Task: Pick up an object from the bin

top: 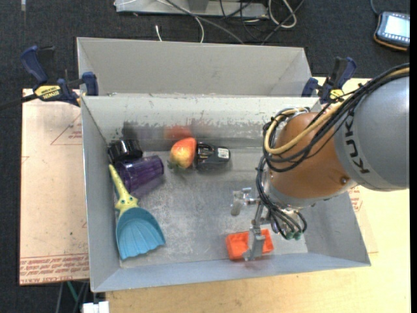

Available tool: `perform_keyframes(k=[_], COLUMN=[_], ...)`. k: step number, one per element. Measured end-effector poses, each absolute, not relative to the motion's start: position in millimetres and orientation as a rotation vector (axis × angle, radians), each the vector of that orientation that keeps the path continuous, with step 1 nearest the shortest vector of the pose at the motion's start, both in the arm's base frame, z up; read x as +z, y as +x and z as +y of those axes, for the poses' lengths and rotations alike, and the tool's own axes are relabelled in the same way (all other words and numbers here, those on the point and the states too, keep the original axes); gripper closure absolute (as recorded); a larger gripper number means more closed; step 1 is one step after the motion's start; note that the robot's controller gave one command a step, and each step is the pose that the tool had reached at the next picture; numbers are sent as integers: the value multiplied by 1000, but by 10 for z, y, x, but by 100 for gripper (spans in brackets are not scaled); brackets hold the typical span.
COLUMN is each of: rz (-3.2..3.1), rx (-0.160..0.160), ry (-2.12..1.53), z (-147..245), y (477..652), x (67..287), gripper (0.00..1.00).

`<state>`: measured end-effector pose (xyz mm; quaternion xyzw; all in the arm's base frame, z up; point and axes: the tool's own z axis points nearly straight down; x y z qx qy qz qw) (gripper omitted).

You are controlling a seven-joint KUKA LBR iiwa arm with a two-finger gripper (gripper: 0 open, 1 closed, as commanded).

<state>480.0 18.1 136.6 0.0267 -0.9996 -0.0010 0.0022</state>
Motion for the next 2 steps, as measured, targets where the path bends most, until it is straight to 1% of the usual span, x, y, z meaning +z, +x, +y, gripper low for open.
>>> perform_keyframes(k=[1, 2], rz=[-3155, -3147], rx=[-3, -1], ry=[38, -10], z=[423, 147], y=[4982, 4939], x=[1145, 957], gripper=[0, 0])
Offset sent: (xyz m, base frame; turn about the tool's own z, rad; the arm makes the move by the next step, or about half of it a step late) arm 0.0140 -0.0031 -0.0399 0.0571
